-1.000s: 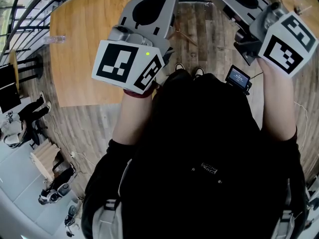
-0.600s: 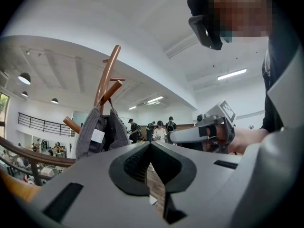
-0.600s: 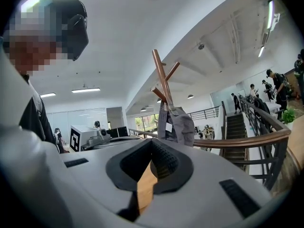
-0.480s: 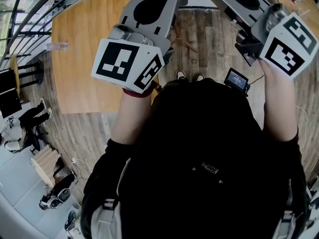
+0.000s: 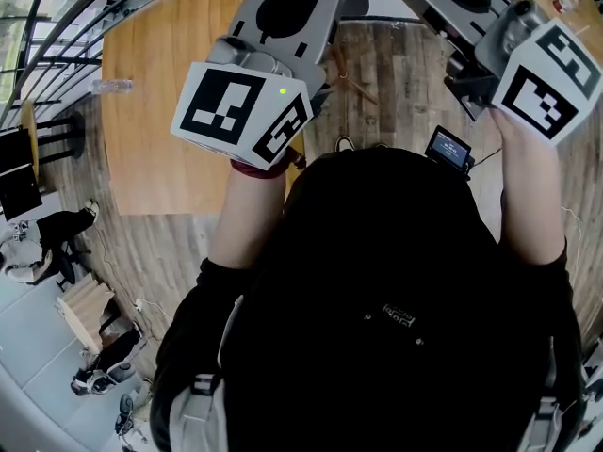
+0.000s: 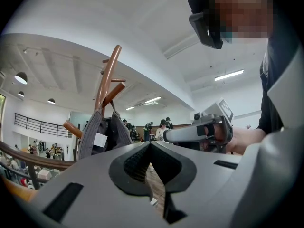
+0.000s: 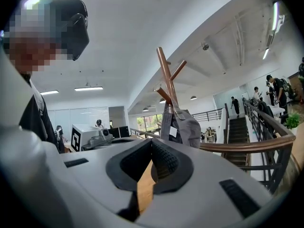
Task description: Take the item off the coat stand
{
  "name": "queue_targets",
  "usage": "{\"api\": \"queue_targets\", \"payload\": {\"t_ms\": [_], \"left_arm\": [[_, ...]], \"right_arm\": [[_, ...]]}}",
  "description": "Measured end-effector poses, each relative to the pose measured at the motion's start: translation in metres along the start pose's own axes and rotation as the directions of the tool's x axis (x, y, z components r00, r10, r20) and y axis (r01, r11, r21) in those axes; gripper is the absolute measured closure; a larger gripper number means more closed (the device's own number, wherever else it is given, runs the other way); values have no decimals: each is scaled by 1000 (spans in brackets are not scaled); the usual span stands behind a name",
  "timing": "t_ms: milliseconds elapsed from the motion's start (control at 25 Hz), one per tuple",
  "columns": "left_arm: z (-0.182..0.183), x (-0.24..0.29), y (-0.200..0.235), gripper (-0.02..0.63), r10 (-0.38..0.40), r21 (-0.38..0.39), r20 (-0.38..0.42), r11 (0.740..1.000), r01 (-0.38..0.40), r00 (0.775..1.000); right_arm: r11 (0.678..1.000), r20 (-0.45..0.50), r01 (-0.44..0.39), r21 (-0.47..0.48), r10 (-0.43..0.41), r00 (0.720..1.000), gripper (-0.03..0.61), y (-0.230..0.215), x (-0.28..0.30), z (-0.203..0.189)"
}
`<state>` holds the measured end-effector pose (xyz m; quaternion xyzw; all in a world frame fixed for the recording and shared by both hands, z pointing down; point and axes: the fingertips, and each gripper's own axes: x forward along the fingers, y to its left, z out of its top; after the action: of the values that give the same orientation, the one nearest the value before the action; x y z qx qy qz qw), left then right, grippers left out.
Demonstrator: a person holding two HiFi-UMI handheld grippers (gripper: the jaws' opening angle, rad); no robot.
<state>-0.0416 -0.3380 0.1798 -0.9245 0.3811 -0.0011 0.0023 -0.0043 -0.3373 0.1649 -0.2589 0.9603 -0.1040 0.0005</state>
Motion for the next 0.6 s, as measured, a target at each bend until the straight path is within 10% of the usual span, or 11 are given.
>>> {"api": "queue_targets", "payload": {"t_ms": [600], "left_arm": [[-5, 1, 7, 615, -20, -16, -1, 1000, 20, 1000]], "right_arm": [[998, 3, 65, 0, -65, 998, 561, -10, -3, -5]]}}
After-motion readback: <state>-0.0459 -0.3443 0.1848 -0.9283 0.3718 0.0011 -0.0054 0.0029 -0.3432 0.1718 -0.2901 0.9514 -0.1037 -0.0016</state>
